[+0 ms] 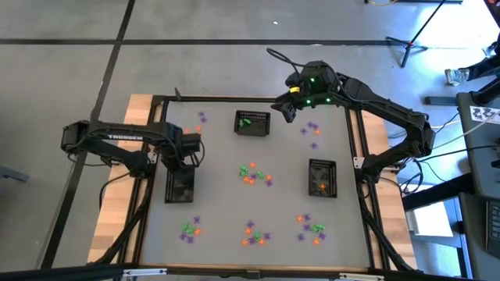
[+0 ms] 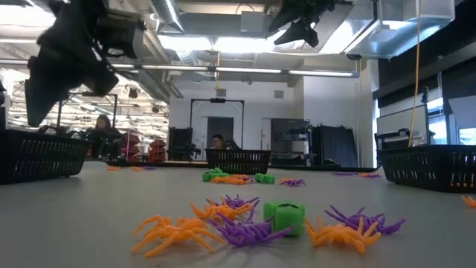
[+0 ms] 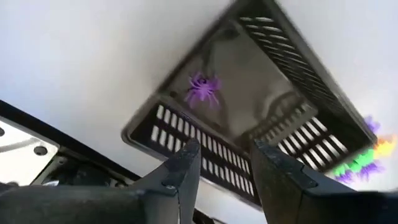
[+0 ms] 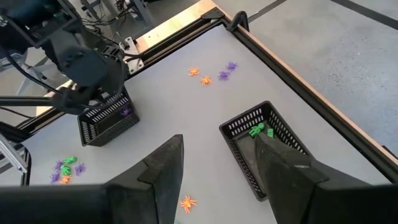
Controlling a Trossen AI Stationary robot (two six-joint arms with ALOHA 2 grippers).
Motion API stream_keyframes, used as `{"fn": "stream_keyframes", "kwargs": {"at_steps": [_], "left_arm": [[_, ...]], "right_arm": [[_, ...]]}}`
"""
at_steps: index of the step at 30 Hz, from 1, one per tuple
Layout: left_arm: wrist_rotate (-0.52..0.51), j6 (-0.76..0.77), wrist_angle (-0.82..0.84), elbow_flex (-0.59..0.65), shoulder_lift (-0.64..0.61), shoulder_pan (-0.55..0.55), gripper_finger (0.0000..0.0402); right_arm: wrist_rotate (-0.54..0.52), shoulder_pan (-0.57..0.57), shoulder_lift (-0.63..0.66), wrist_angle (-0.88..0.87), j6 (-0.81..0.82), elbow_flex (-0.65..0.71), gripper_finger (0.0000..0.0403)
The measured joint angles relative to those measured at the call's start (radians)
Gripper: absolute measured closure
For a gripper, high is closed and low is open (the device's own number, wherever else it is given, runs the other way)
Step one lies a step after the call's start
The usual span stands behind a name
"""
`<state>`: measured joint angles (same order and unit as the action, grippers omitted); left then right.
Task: Sort Halloween decoration
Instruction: Adjust the left bin, then put the violet spider toy into the left bin
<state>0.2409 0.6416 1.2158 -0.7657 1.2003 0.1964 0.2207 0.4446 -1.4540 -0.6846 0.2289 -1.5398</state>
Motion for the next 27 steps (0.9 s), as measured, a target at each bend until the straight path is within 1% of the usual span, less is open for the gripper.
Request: {"fn": "stream_keyframes", "kwargs": {"at_steps": [5, 12, 16, 19, 22, 24, 27], "left_arm": [[-0.074, 0.007, -0.065, 0.055, 0.0, 0.035, 0.0269], [-0.169, 0.004, -0.075, 0.068, 0.0, 0.099, 0.0269], [-0.159, -0.03, -0.079, 0.064, 0.0, 0.133, 0.0269], [-0.102, -0.063, -0.079, 0.028, 0.0, 0.153, 0.0269], [-0.064, -0.091, -0.075, -0.046, 0.0, 0.169, 0.0269], [-0.09, -0.107, -0.078, -0.108, 0.0, 0.178, 0.0269], [-0.212, -0.169, -0.103, -0.197, 0.0, 0.198, 0.0269]], "right_arm": [[0.0, 0.0, 0.0, 0.001, 0.001, 0.0, 0.021], [-0.001, 0.0, 0.0, 0.002, 0.007, 0.0, 0.021], [-0.002, 0.0, 0.0, 0.003, 0.009, 0.0, 0.021], [-0.002, 0.0, 0.0, 0.003, 0.009, 0.0, 0.021], [-0.002, 0.0, 0.0, 0.003, 0.009, 0.0, 0.021], [-0.002, 0.0, 0.0, 0.007, 0.009, 0.0, 0.021], [-0.003, 0.0, 0.0, 0.017, 0.01, 0.0, 0.021]]}}
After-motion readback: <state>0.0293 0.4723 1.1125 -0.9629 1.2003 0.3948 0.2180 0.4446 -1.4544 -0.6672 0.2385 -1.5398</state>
